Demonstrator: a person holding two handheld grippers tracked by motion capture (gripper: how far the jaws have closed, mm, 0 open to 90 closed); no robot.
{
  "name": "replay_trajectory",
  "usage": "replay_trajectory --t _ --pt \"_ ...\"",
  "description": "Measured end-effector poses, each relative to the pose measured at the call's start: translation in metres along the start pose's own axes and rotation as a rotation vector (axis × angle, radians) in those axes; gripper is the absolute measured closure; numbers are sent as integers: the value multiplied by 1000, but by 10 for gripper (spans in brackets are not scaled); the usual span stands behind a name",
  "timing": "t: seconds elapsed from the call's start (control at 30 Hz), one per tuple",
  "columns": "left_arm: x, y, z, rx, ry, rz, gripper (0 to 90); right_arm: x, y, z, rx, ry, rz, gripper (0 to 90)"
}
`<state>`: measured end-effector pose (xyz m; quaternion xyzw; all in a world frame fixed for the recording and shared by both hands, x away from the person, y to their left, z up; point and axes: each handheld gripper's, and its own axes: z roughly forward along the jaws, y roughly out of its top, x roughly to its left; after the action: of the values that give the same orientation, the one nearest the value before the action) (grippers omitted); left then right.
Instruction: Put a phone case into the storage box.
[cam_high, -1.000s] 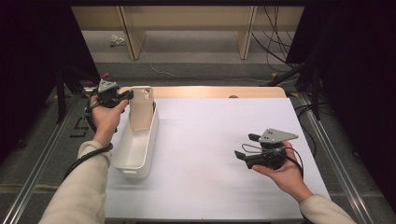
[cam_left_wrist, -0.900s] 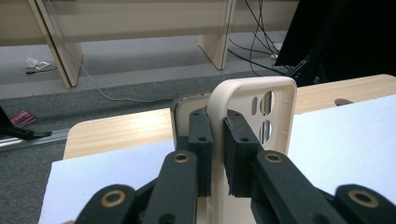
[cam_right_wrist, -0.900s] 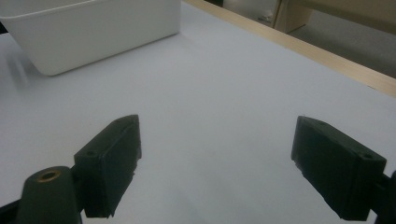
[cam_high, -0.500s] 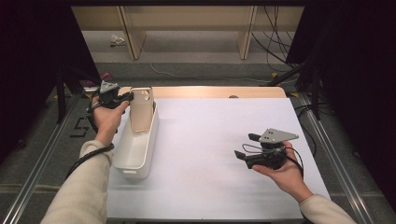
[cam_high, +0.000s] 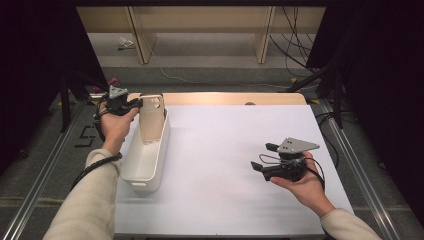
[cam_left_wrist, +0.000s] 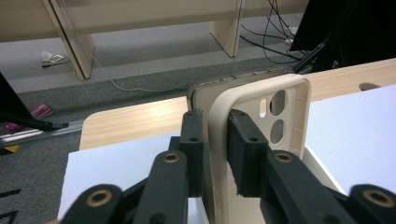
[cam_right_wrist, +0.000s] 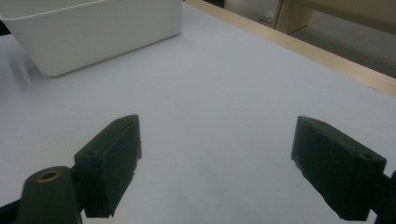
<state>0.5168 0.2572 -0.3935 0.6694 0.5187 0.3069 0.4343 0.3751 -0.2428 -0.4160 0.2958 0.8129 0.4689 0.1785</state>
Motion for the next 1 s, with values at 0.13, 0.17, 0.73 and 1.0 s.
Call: replay_trajectory --t 0.13,0.17,0.73,1.0 --pt "-1 2 1 0 16 8 707 0 0 0 1 2 3 168" --pt "-2 3 1 -3 23 8 682 0 0 0 1 1 3 168" --pt "-7 9 -5 27 92 69 477 0 0 1 2 0 3 167" --pt "-6 3 0 71 105 48 447 -1 0 0 0 -1 4 167"
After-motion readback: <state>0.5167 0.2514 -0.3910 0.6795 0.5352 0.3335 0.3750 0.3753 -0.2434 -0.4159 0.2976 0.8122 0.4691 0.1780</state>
